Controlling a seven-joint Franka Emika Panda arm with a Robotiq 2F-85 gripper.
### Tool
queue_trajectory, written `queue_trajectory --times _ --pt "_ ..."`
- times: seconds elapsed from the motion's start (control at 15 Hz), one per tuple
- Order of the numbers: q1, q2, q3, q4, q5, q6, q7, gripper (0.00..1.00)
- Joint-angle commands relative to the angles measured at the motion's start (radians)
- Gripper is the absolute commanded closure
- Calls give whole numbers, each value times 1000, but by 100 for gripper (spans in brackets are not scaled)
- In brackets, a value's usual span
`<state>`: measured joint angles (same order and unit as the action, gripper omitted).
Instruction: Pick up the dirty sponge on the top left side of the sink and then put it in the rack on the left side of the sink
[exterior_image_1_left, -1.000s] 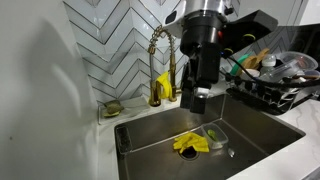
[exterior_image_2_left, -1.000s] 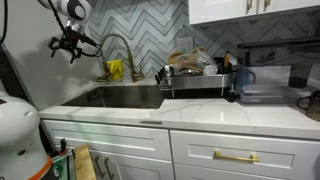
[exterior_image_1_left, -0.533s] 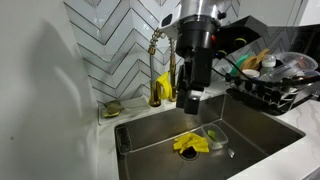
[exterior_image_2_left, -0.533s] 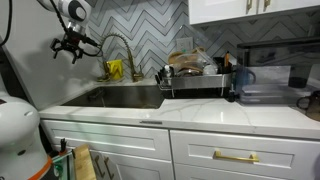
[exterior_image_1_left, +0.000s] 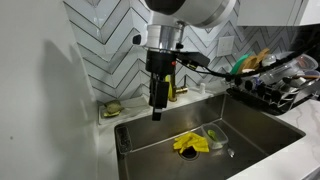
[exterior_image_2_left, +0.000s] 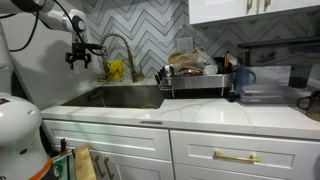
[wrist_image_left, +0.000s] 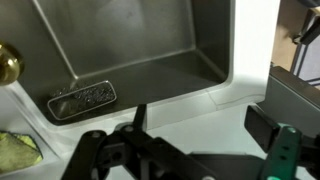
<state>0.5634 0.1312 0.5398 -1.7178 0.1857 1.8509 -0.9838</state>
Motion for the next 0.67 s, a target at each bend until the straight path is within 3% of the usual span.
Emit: queue_trajectory --times 0.0,0.4,0.6 --pt "2 21 9 19 -17 29 -21 0" --pt "12 57 16 51 -35 59 -57 0" --pt "52 112 22 121 -150 14 -56 0"
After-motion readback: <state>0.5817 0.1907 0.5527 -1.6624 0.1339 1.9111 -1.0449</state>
